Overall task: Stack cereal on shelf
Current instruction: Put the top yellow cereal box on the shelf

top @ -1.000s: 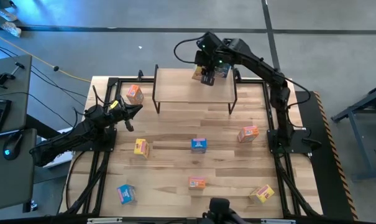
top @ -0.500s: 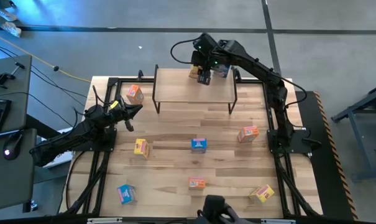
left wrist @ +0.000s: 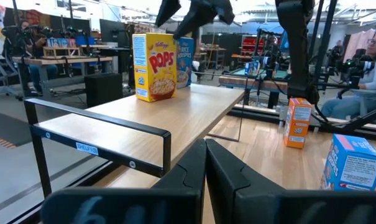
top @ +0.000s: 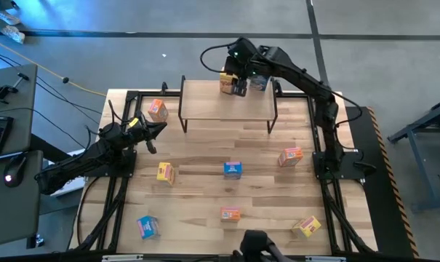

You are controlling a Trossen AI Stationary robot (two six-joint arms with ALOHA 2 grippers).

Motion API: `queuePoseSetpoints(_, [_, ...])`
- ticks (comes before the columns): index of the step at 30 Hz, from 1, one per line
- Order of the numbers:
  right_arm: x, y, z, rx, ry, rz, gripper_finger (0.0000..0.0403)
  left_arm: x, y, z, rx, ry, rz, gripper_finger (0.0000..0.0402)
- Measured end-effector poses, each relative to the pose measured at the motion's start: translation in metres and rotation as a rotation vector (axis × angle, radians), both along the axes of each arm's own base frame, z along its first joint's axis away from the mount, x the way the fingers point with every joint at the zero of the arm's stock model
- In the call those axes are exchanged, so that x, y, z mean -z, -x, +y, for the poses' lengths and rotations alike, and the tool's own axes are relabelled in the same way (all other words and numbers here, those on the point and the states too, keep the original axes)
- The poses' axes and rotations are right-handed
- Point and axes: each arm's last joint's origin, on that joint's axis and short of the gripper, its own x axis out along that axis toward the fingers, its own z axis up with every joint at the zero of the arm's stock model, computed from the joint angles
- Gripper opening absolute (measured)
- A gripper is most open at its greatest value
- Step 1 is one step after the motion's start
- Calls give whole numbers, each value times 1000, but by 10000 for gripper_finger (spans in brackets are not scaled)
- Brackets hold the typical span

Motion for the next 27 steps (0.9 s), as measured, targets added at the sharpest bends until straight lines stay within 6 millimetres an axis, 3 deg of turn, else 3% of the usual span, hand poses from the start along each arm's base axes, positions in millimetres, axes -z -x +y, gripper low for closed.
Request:
queuePoseSetpoints(6, [-27,15,25,16,34,-47,214,0,0,0,0,2,0,3])
queuePoseSetpoints(11, [-31,24,42,28,-24,-38,135,0,0,-1,25,20,-9,3])
queuePoseSetpoints(15, [-13,24,44,21,-68,-28,39,0,-1,-1,52,30,-13,1])
queuePoseSetpoints(17, [-4,25,46,-12,-97,-77,11,0,-1,-2,70,42,-21,1])
queuePoseSetpoints(27, [55,61,83,-138,21,-531,4,-6,-3,-1,98,105,-61,0])
